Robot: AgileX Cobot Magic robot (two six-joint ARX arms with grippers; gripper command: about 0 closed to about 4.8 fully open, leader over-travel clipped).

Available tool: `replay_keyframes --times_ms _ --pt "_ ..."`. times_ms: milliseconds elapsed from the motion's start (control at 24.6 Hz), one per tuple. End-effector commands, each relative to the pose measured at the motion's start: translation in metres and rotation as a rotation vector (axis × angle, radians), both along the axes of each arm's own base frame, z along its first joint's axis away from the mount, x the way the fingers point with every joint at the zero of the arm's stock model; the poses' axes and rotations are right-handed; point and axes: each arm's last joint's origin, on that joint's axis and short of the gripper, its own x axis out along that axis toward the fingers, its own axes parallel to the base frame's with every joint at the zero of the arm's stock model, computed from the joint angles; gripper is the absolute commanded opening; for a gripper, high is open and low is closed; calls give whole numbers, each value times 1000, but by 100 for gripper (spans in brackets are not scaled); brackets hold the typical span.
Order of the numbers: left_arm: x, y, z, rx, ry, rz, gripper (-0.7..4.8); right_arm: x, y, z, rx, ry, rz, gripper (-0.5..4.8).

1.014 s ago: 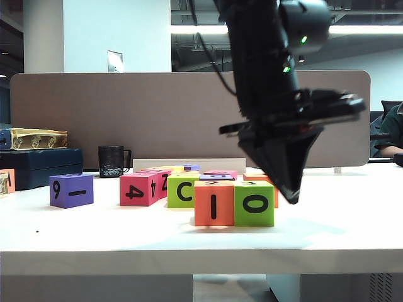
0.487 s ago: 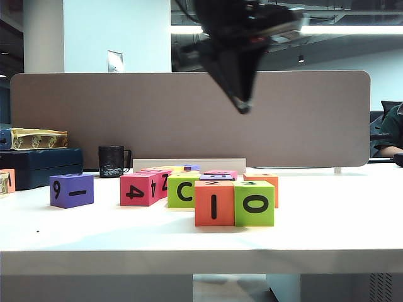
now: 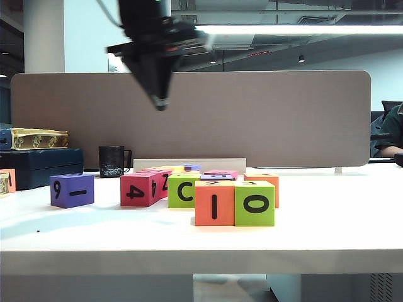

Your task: Select the appropriate blocks from the scattered letter blocks on the table and arrange them in a row to spell out "23".

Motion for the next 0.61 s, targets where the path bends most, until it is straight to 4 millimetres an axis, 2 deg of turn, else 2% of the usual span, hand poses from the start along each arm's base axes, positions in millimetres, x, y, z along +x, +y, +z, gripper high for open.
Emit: replay_keyframes --times_ms 41,122,284,568,609 --pt "5 22 10 -5 -10 50 -6 5 0 -7 1 26 0 -1" --pt "4 34 17 -8 -20 72 -7 10 0 -18 3 72 3 -1" --pt "-7 43 24 -17 -35 75 -6 15 0 -27 4 109 3 -1" --pt "-45 63 24 -104 -35 48 -6 17 0 -26 5 89 6 -1" --pt "-57 70 21 -121 -55 53 -6 16 0 -27 5 92 6 -1"
